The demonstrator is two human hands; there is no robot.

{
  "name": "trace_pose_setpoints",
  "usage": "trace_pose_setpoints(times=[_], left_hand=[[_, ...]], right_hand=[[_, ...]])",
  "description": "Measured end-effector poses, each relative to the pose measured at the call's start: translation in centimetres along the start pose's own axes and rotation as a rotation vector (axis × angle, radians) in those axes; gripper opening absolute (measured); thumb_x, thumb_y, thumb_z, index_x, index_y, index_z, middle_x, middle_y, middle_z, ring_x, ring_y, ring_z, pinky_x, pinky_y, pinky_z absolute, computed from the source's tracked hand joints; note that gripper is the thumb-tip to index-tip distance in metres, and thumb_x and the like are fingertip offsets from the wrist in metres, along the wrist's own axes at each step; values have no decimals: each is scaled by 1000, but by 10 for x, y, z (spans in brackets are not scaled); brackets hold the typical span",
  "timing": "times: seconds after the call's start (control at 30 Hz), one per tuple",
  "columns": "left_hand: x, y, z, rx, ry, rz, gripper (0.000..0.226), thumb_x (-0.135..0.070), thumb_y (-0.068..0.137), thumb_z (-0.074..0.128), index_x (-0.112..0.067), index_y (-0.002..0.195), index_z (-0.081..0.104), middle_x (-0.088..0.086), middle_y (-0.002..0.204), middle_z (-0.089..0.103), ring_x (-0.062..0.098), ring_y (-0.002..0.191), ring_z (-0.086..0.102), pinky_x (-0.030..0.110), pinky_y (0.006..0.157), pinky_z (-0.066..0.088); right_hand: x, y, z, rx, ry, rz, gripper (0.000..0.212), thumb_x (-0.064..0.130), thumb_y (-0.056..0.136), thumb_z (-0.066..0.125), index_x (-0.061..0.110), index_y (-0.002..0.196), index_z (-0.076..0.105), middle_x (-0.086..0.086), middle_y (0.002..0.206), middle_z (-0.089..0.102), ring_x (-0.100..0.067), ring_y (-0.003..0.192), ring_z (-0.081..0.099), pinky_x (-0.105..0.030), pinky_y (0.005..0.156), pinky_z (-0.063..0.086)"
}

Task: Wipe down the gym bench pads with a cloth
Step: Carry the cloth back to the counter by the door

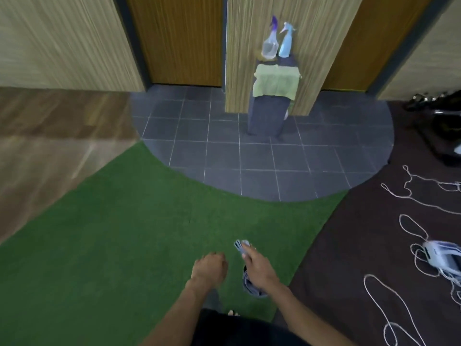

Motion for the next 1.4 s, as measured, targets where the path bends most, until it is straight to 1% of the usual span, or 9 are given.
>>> trace_pose_setpoints(times=[0.1, 0.2, 0.37, 0.5, 0.73, 0.93, 1.1, 1.23, 1.4], left_hand=[[-8, 82, -58, -2, 9, 2, 33, -29, 102, 36, -11, 116, 60, 12, 121, 64, 31, 112, 62, 41, 96, 50], [-12, 164, -118, -19, 0, 26, 35, -32, 102, 36, -11, 121, 58, 13, 126, 62, 33, 119, 58, 40, 99, 47], [-14, 310, -243, 0, 21, 41, 34, -30, 103, 35, -10, 117, 59, 16, 125, 63, 35, 115, 60, 39, 95, 47], [-27, 409, -349, -38, 57, 82, 35, -31, 104, 34, -11, 116, 59, 14, 125, 62, 34, 114, 60, 39, 97, 46], [-64, 573, -498, -91, 60, 115, 33, -31, 105, 33, -12, 113, 59, 11, 122, 63, 31, 113, 59, 37, 97, 43], [-108, 723, -638, -202, 37, 94, 32, -30, 104, 34, -13, 113, 59, 10, 120, 64, 31, 112, 60, 39, 95, 44], [-146, 817, -790, -368, 42, 75, 31, -29, 104, 34, -11, 111, 58, 10, 117, 63, 31, 111, 60, 41, 94, 45], [-168, 880, -913, -548, 39, 94, 31, -28, 105, 34, -12, 117, 57, 10, 122, 59, 31, 117, 56, 45, 97, 42], [-186, 948, -1032, -728, 31, 124, 35, -31, 105, 35, -16, 129, 54, 9, 129, 57, 31, 121, 53, 46, 98, 41]], right_hand=[[24, 85, -38, -16, -27, 13, 46, 21, 106, 36, 18, 152, 33, -4, 156, 37, -19, 140, 40, -22, 110, 28], [45, 175, -72, -43, 0, 34, 45, 21, 106, 37, 17, 151, 36, -4, 157, 36, -18, 142, 38, -18, 109, 25], [99, 337, -138, -81, 19, 43, 44, 22, 106, 35, 17, 151, 36, -5, 157, 36, -21, 142, 38, -23, 112, 27], [151, 445, -198, -96, 48, 25, 47, 26, 107, 34, 18, 153, 32, -7, 162, 25, -23, 150, 22, -33, 120, 21], [220, 620, -304, -170, 83, 33, 45, 22, 106, 35, 18, 152, 33, -5, 161, 26, -20, 150, 22, -28, 121, 17], [283, 794, -415, -148, 68, -82, 46, 20, 106, 37, 16, 151, 33, -3, 161, 25, -18, 150, 23, -17, 115, 16], [382, 923, -537, -150, -19, -276, 44, 20, 106, 38, 16, 149, 37, 0, 158, 32, -10, 146, 25, -14, 113, 17], [467, 1012, -630, -213, -149, -439, 45, 25, 106, 35, 17, 151, 36, -1, 161, 28, -15, 149, 24, -28, 121, 22], [555, 1094, -722, -293, -289, -611, 47, 26, 107, 32, 17, 153, 29, -7, 163, 22, -22, 152, 13, -42, 124, 16]])
Point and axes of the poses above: each hand's wrist, its own y-axis towards the middle knuckle, its own z-axis out of the palm, x = y × z, the point moved 1 cm from there along y, towards the middle knuckle
